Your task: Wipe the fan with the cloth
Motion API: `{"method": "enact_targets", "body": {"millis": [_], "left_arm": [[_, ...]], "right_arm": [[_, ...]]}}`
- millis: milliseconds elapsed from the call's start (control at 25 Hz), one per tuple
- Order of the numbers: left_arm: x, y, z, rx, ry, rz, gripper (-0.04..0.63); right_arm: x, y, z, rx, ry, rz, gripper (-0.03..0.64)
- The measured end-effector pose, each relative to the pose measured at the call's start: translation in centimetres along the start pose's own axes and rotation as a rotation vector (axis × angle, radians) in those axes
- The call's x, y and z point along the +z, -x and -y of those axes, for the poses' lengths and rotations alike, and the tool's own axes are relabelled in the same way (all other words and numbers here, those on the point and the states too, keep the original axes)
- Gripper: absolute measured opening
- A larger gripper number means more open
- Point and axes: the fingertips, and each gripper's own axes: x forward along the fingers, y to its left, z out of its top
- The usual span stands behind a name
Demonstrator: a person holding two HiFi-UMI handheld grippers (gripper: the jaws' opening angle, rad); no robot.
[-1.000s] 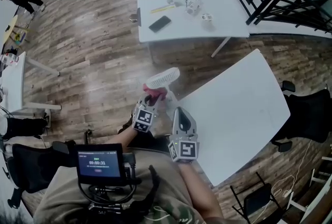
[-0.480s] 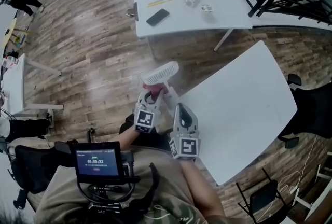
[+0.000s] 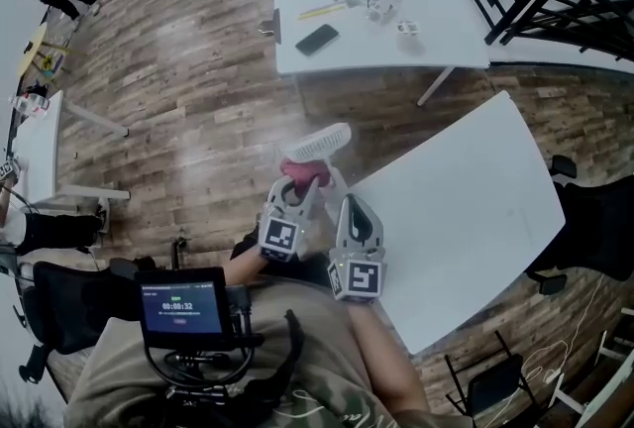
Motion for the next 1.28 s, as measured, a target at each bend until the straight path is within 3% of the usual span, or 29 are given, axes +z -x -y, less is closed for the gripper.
{"method": "enact_targets", "body": {"millis": [400,760,1000,1160,1280], "left_arm": [[4.9,0.4,1.3,-0.059,-0.05,0.013,0.071],[7.5,-1.5,2.7,-0.112,-0.029,0.057,0.071],[3.4,1.8,1.9,-0.084,0.005,-0.001,0.071],[0.1,1.9,0.2,-0.06,-0.053,-0.043,0.071],[-3.2,1.3,-0.5,-0.04,-0.015,-0.106,0.071]], "right_arm": [[3.3,0.7,0.2,-0.013,-0.019,0.006,0.005],[3.5,1.6,1.1,-0.061,-0.03,0.016,0.005],[3.4,1.9,1.0,-0.061,-0.023,0.016,0.005],[2.3,1.5,0.5,-0.044,-0.016,-0.008,0.005],[1.9,1.1,0.0,-0.029,-0.004,-0.01,0.005]]}}
